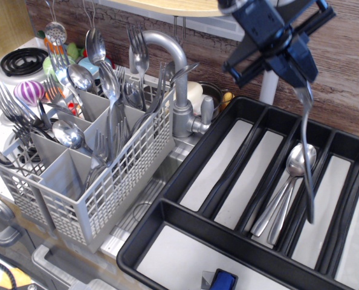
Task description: Put big spoon from basket to tray
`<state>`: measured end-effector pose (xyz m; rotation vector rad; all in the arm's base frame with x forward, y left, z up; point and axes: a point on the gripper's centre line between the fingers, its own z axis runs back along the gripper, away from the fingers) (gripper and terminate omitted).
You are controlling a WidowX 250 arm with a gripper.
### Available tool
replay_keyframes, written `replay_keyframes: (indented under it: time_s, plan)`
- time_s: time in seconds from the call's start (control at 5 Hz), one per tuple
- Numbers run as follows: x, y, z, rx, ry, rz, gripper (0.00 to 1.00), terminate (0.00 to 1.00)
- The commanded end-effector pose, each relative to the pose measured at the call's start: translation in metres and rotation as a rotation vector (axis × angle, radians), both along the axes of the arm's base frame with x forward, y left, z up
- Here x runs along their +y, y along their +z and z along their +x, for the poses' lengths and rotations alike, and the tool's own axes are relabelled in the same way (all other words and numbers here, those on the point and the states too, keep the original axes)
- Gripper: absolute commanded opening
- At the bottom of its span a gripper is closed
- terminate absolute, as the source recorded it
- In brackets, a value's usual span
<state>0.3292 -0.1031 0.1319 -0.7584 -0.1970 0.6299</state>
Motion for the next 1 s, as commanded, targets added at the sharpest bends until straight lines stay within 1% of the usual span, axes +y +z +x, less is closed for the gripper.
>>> replay_keyframes:
  time_s: [0.0,0.2,0.4,0.6,0.8]
  plan:
    - [0.006,-0.016,0.002,-0.104,-0.050,-0.015,0.00,0.00]
    - [0.026,-0.024,0.011,-0.034,-0.116,0.028,0.00,0.00]
    - [0.032,-0.029,0.013,-0.021,-0.155,0.065,0.00,0.00]
    - [0.035,-0.037,0.013,-0.027,-0.186,0.129,0.00,0.00]
    - [0.036,-0.047,0.011,-0.109,-0.182,0.152,0.00,1.00]
